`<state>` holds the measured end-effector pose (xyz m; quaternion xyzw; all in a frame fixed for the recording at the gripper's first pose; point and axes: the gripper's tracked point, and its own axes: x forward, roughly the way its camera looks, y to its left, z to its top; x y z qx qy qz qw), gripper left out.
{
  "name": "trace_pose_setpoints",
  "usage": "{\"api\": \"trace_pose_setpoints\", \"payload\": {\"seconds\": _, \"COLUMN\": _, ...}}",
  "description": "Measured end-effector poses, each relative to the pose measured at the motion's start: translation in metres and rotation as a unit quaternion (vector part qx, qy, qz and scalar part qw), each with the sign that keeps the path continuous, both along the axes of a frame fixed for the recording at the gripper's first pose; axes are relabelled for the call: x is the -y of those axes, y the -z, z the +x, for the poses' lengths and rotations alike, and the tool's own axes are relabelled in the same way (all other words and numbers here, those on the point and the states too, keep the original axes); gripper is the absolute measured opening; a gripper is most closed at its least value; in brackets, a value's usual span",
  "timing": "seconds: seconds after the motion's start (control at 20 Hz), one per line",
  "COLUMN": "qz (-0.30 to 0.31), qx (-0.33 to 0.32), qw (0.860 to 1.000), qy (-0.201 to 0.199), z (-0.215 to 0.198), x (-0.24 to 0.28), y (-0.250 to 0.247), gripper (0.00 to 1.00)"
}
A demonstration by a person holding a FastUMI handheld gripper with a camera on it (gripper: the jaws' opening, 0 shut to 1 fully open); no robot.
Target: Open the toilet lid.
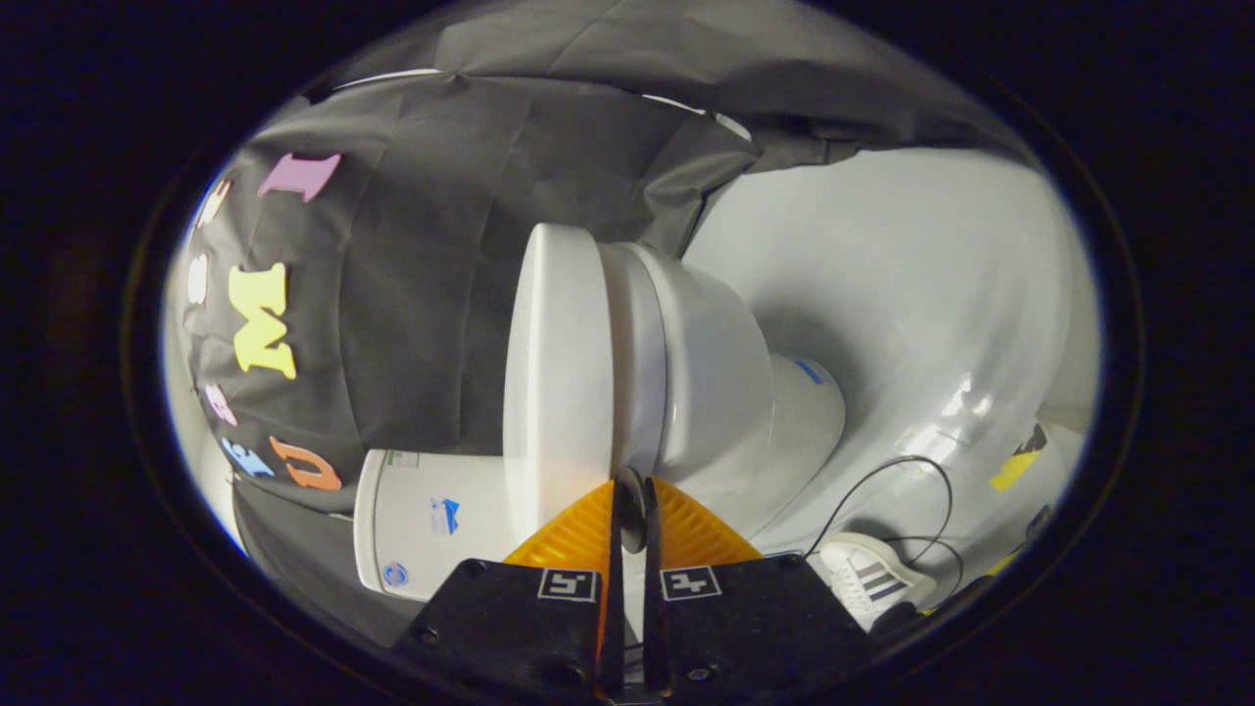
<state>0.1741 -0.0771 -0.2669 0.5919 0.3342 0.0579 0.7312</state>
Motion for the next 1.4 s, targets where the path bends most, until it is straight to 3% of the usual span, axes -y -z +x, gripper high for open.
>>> {"api": "trace_pose_setpoints", "payload": {"seconds": 0.6, "qz": -0.051, "qx": 0.006, "qw": 0.999, "qy": -0.004, "z": 0.002, "x": -0.001, "y": -0.015, "gripper": 0.06}}
{"api": "trace_pose_setpoints", "payload": {"seconds": 1.4, "qz": -0.159, "qx": 0.07, "qw": 0.985, "qy": -0.003, "z": 0.003, "x": -0.013, "y": -0.09, "gripper": 0.05}}
